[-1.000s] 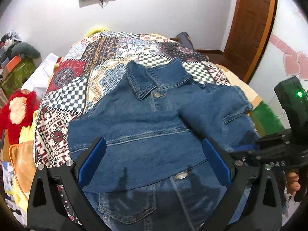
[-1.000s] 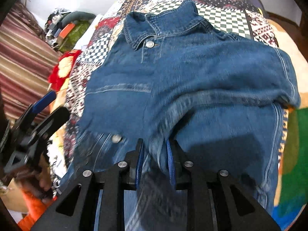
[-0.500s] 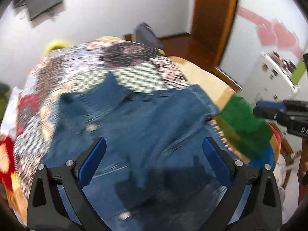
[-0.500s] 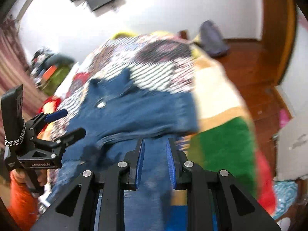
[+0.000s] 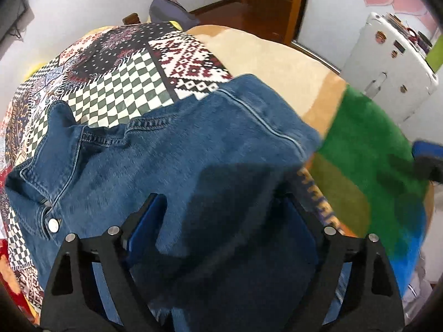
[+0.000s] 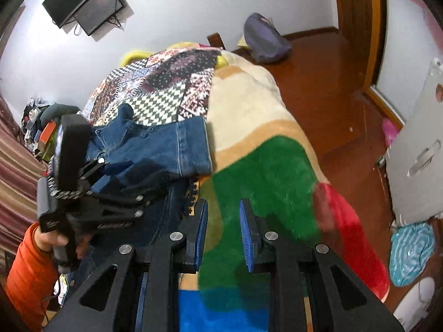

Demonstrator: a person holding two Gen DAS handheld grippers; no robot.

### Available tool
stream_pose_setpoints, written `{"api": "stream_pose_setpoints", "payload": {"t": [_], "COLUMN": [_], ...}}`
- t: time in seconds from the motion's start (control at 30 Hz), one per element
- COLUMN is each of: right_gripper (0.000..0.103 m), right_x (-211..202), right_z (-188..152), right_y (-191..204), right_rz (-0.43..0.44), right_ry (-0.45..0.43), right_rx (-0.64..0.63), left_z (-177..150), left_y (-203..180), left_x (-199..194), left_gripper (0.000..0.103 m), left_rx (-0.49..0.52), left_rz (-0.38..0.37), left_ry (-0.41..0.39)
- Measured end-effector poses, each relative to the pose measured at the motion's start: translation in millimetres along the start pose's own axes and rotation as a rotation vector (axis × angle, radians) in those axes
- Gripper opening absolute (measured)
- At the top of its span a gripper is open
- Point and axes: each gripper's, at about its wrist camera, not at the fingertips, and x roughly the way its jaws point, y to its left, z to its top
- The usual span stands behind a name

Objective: Fold large clothes

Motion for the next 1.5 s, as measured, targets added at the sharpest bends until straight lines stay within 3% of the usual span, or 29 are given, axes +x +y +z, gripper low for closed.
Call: {"api": "stream_pose_setpoints", "payload": {"t": [0.07,0.13,0.2,0.37,0.67,0.87,1.0,1.1,1.2,1.33,1.4,1.5], "right_gripper": [0.019,0.019,0.019,0.019,0.019,0.019,0.019,0.019,0.019,0.019,0.019,0.019], "right_x": [6,11,17,27,34,54,87,111,115,113,111,109], "right_z": [-2,-4,-4,-4,12,16,5,-8,-15,-14,-16,-20], "right_y": [1,3,6,23,81,132,157,161,163,159,155,153], "right_rz": [0.007,0.007,0.011,0.018,0.032,0.030,-0.016,-0.069,-0.092,-0.137,-0.150,-0.164], "right_ry": [0.013,0.025,0.040,0.064,0.053,0.078,0.164,0.226,0.218,0.222,0.226,0.224], "right_rx": [0.001,-0.003,-0.008,-0.043,-0.165,-0.272,-0.342,-0.382,-0.428,-0.463,-0.474,-0.494], "left_z": [2,3,3,-6,-49,-103,-147,-180,-217,-256,-275,-294], "left_y": [9,21,31,58,134,178,202,217,229,231,232,236], "left_x": [6,8,8,-24,-145,-190,-184,-159,-120,-88,-83,-90], "left_gripper": [0.066,0.050,0.026,0.014,0.012,0.011,0.011,0.012,0.014,0.021,0.034,0.049], "left_rx": [-0.022,-0.073,-0.101,-0.183,-0.331,-0.398,-0.445,-0.514,-0.599,-0.674,-0.723,-0.768], "left_rz": [0.038,0.019,0.033,0.045,0.082,0.122,0.122,0.065,0.001,-0.054,-0.076,-0.053], "left_ry": [0.004,-0.002,-0.008,-0.100,-0.361,-0.437,-0.411,-0.350,-0.250,-0.177,-0.191,-0.215]}}
